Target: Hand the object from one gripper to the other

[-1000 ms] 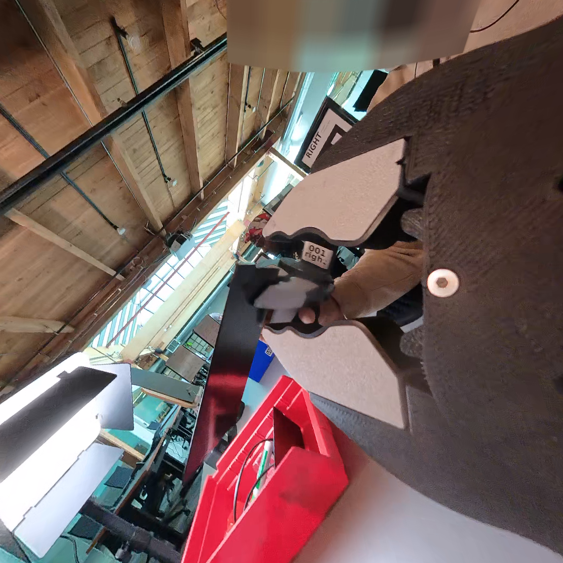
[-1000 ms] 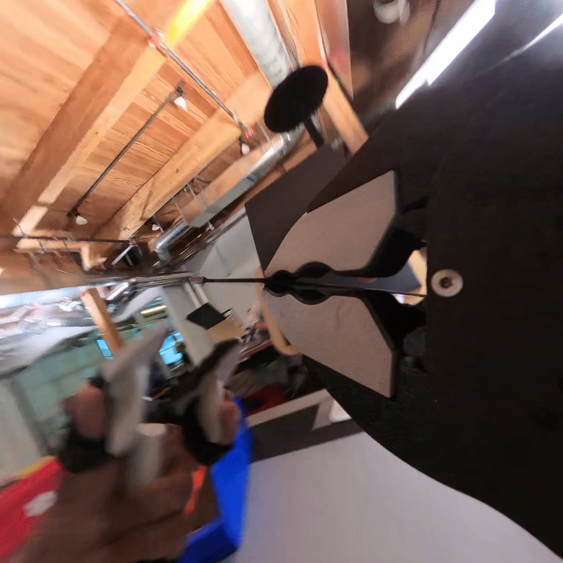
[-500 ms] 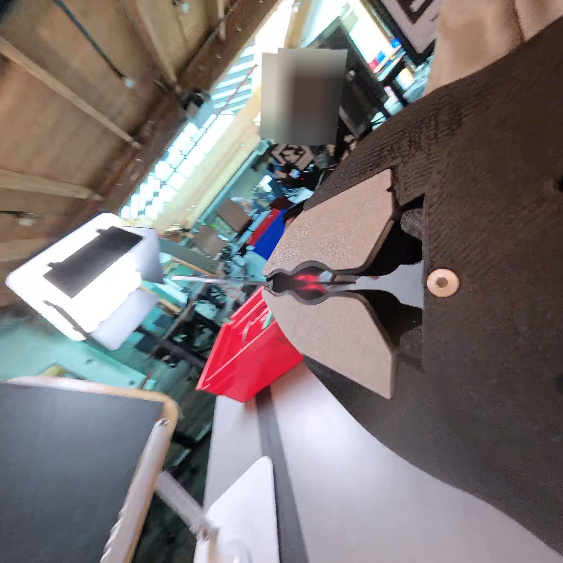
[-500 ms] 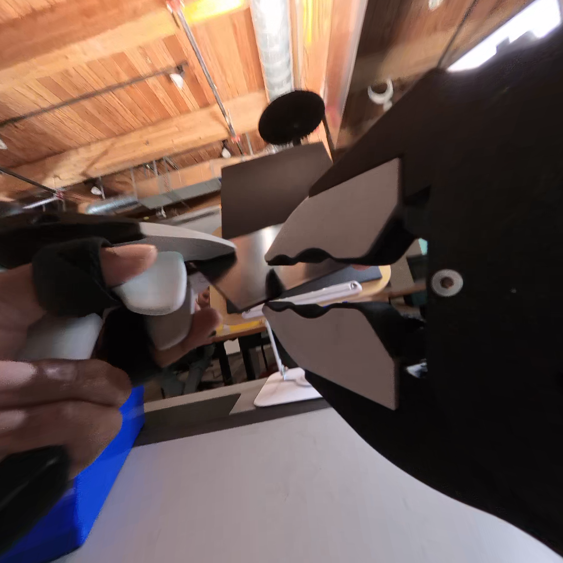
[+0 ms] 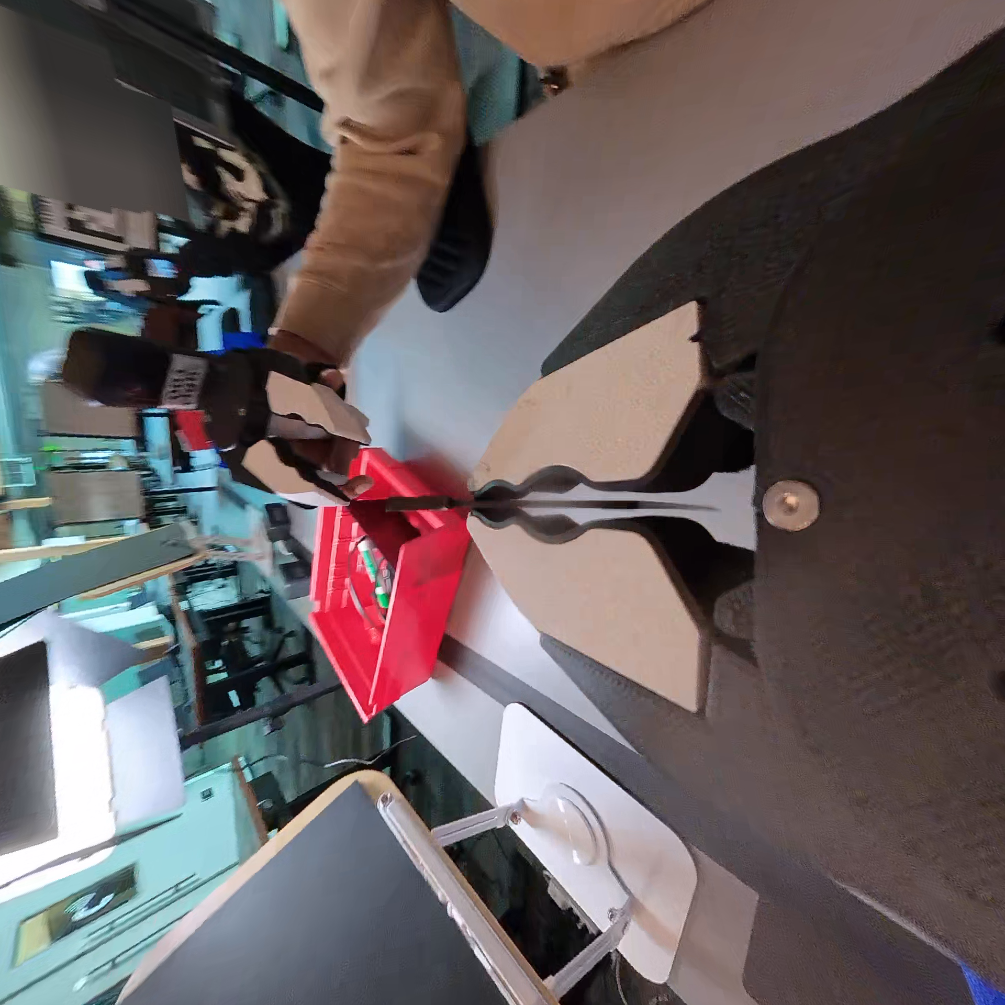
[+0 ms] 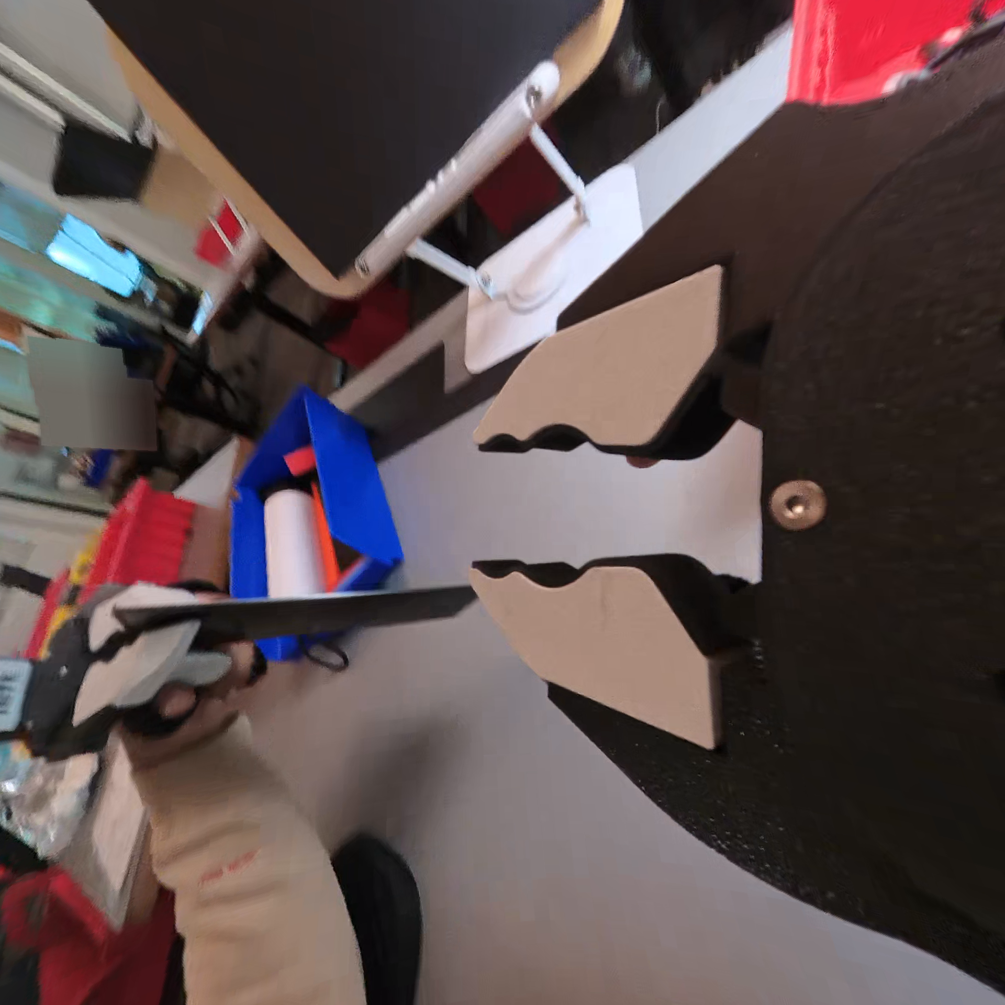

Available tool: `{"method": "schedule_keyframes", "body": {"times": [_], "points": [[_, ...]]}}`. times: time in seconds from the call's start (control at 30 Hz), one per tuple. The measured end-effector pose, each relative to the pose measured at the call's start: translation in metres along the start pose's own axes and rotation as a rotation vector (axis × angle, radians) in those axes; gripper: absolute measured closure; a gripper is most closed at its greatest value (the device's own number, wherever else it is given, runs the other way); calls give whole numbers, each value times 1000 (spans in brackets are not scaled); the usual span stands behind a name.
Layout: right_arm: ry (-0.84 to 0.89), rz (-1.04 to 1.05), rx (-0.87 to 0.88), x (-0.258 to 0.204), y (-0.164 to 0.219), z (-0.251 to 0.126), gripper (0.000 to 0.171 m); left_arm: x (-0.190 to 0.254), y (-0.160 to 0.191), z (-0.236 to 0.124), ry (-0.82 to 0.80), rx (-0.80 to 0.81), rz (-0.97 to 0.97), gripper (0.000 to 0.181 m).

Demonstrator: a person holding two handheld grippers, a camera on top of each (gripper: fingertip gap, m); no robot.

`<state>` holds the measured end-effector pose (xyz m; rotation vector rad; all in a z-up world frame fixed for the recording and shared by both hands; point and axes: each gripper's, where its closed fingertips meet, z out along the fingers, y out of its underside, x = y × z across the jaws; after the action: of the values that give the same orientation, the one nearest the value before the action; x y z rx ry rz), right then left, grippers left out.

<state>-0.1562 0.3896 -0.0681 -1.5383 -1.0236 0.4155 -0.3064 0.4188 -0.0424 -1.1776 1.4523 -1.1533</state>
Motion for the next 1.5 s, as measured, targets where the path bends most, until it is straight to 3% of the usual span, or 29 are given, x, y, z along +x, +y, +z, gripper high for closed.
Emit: {"method": "schedule_keyframes", "body": {"times": [0.07,0.2,0.23,0.27,0.3,0.43,0.53,0.67,0.77,0.83,1.0,1.07,1.3,1.37,1.4,1.43,1.5], "points": [[-85,5,-26,-18,1,9,130,10,5,12,21,-60,46,179],[-197,-55,-69,-63,3,64,124,35,5,43,113,-91,70,179],[-208,-81,-84,-72,6,78,126,39,6,49,117,-102,84,179],[-212,-112,-111,-79,11,88,149,43,7,54,125,-117,97,178],[-198,-142,-140,-81,15,93,152,45,9,56,132,-130,108,175],[-126,-80,-88,-54,2,74,163,23,-12,52,-13,15,63,153],[-18,-9,128,-23,-31,42,169,6,-11,49,-54,60,-41,146],[-142,222,445,-18,-77,5,169,11,-5,60,7,82,-63,144],[-245,351,585,-18,-93,-9,169,32,-12,65,144,129,-111,151],[-282,414,651,-16,-98,-14,169,40,-17,68,187,156,-117,173],[-247,492,732,-5,-102,-14,167,36,-30,67,151,206,-137,179],[-212,487,748,-2,-100,-12,153,34,-40,61,145,258,-150,179],[-355,445,592,-34,-68,30,132,29,-59,37,123,292,-167,179],[-373,446,626,-42,-71,37,136,29,-58,37,123,298,-173,179],[-365,445,646,-44,-73,40,144,27,-56,39,124,295,-183,179],[-340,450,688,-42,-76,39,163,24,-54,41,115,298,-202,179],[-282,442,688,-36,-76,40,170,13,-51,43,73,305,-253,176]]}}
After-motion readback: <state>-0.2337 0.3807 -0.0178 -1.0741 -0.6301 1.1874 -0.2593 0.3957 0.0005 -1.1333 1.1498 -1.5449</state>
